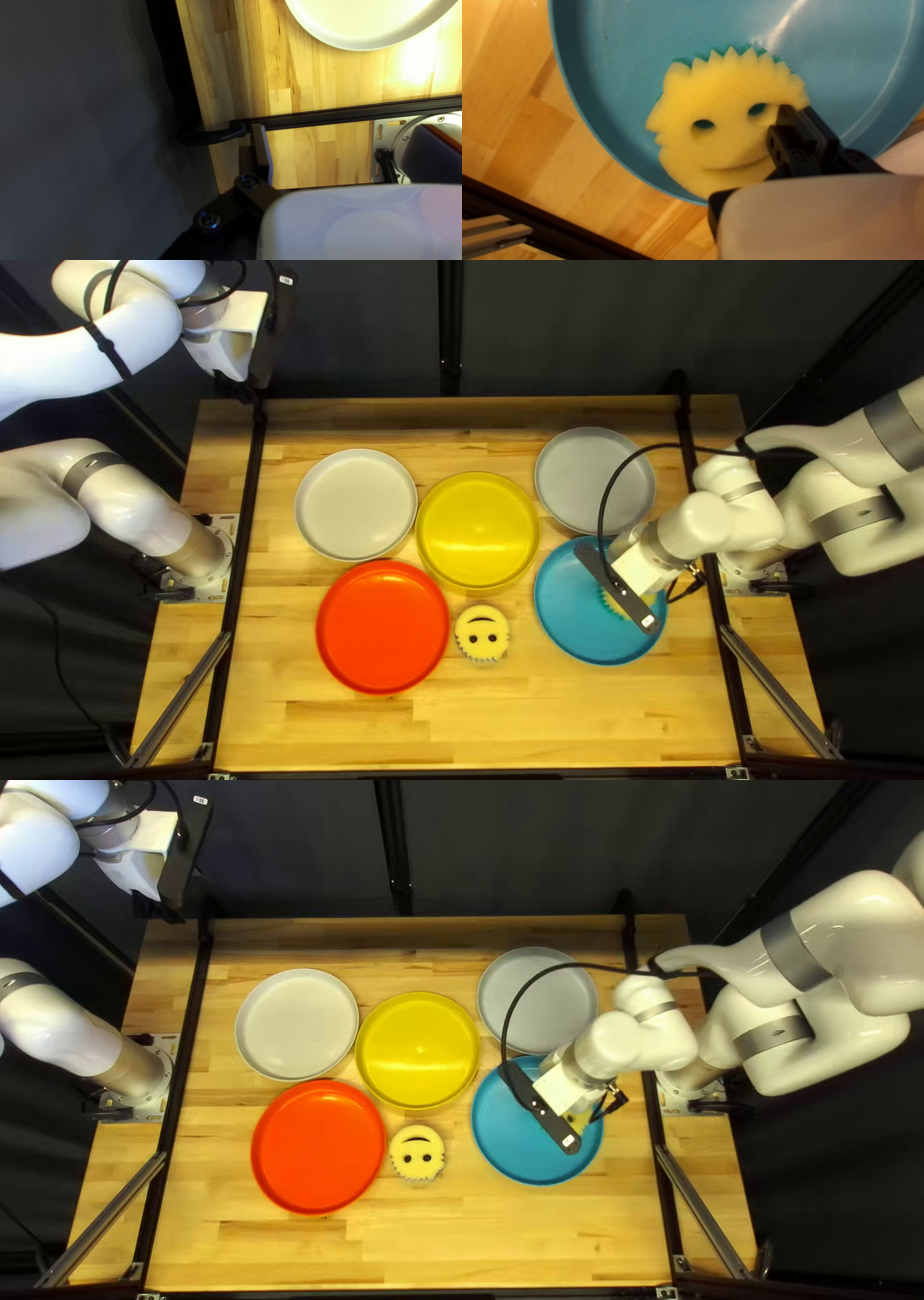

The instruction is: Pick up sponge and scrub the plate

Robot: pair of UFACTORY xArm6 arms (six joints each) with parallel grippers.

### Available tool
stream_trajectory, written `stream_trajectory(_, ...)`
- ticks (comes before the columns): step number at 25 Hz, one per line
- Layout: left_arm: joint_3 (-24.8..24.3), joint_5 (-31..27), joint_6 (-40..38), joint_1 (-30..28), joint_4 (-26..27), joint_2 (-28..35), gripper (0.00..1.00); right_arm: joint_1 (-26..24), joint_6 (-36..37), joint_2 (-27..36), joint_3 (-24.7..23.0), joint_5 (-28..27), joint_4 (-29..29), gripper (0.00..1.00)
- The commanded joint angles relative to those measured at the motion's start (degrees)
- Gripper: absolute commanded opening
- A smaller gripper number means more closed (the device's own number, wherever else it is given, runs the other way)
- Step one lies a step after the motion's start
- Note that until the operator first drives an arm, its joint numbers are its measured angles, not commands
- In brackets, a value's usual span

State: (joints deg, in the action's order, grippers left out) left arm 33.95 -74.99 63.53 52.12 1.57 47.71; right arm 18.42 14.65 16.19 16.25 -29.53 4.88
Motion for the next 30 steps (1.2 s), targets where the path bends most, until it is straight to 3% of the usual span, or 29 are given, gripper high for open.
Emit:
stream_trajectory(1, 0.0, 0.0, 0.0, 0.0, 0.0, 0.0, 1.0, -2.01, -1.08, -7.77, 7.99, -2.93, -2.57, 0.0)
stream_trajectory(7, 0.0, 0.0, 0.0, 0.0, 0.0, 0.0, 1.0, -7.73, -0.06, -10.83, 11.97, -5.3, -4.02, 0.0)
stream_trajectory(12, 0.0, 0.0, 0.0, 0.0, 0.0, 0.0, 1.0, -13.26, 2.86, -10.52, 11.47, -5.22, -4.42, 0.0)
stream_trajectory(16, 0.0, 0.0, 0.0, 0.0, 0.0, 0.0, 1.0, -14.77, 3.31, -9.5, 10.6, -4.93, -4.57, 0.0)
stream_trajectory(20, 0.0, 0.0, 0.0, 0.0, 0.0, 0.0, 1.0, -12.18, 0.5, -9.21, 10.21, -4.18, -4.2, 0.0)
stream_trajectory(30, 0.0, 0.0, 0.0, 0.0, 0.0, 0.0, 1.0, 1.72, -10.02, -3.13, 3.67, -1.16, 1.94, 0.0)
